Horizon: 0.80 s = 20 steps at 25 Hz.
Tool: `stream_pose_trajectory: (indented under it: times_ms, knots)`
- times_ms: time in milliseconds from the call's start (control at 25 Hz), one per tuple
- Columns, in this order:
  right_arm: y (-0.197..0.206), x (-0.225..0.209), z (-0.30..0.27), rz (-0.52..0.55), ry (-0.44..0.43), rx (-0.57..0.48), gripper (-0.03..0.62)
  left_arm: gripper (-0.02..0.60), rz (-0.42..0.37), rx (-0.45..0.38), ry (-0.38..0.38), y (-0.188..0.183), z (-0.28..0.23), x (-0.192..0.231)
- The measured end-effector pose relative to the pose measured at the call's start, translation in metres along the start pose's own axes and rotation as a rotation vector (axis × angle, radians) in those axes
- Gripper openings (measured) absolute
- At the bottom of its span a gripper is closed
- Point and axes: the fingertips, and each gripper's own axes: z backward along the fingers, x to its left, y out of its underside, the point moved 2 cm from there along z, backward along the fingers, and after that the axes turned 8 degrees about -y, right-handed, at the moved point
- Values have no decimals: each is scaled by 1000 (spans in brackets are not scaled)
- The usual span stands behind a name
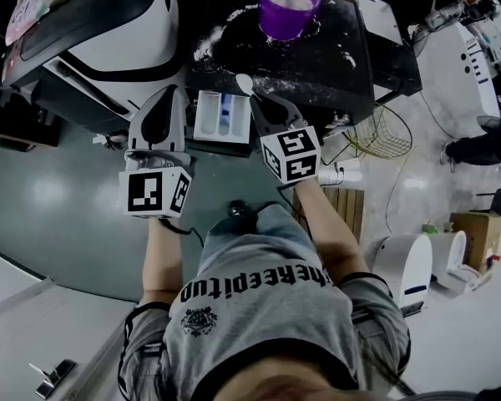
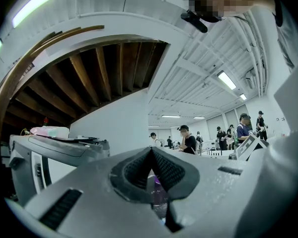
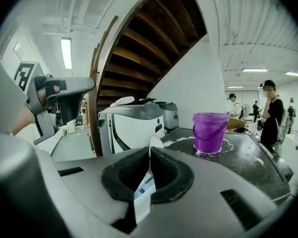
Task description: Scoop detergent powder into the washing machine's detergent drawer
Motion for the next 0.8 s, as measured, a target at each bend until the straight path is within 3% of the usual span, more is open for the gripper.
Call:
stream_pose_trajectory:
  times_ms: [800]
  knots:
    - [-70,-51,94,64,122,-171,7,3,15,-73,2,-42,-14,-59]
